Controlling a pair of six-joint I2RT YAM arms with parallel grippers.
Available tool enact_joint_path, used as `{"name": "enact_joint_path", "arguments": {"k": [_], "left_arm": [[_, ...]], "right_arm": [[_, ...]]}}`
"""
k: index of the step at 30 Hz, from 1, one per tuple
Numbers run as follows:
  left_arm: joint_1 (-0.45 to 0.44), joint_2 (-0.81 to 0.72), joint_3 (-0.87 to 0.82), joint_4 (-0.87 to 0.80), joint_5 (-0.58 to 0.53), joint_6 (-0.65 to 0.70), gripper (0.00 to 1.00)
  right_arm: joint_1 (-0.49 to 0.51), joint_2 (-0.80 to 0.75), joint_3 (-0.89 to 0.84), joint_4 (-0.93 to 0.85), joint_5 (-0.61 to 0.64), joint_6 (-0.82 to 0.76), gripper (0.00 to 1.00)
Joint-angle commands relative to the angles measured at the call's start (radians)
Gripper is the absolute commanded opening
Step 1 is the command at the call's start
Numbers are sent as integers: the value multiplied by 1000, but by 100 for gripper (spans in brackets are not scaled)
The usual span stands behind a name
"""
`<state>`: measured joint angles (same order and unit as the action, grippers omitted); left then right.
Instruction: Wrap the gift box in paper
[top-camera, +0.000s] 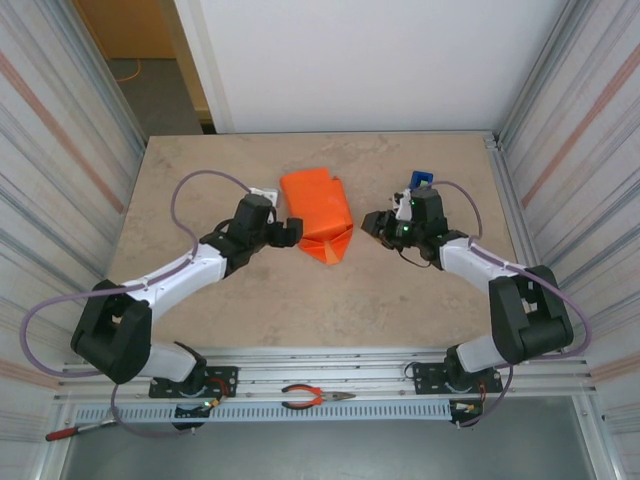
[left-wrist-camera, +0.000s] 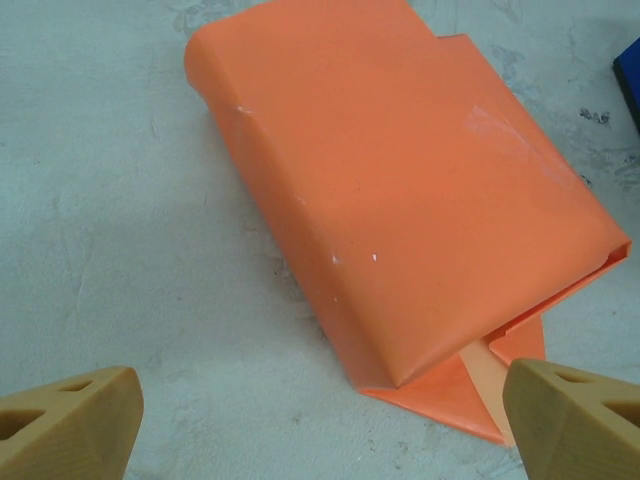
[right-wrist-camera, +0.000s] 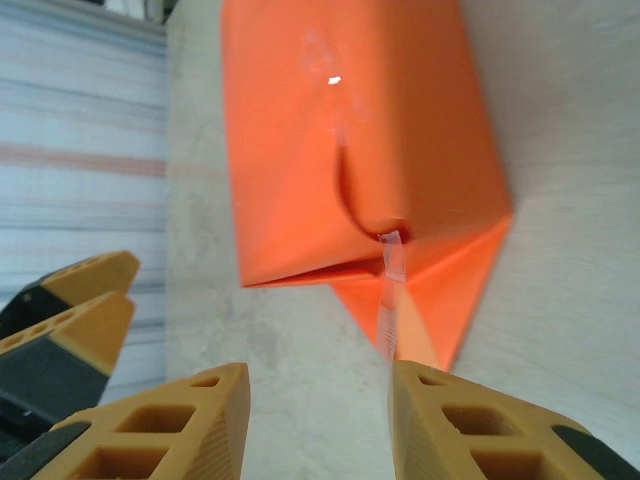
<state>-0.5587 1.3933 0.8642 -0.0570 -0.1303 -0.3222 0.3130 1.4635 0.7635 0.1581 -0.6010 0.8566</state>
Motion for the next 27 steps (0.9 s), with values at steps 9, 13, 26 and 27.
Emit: {"name": "enact_joint_path", "arguments": {"k": [9, 13, 26, 27], "left_arm": [[41, 84, 119, -68, 41, -6, 93], [59, 127, 178, -106, 61, -18, 93], [82, 260, 341, -206, 145, 15, 92], [81, 265, 345, -206, 150, 18, 92]], "right_arm": [[97, 139, 149, 81, -92, 102, 37], [123, 197, 179, 121, -103, 141, 36], [141, 275, 188, 160, -96, 170, 35], [140, 273, 185, 160, -94, 170, 35]]}}
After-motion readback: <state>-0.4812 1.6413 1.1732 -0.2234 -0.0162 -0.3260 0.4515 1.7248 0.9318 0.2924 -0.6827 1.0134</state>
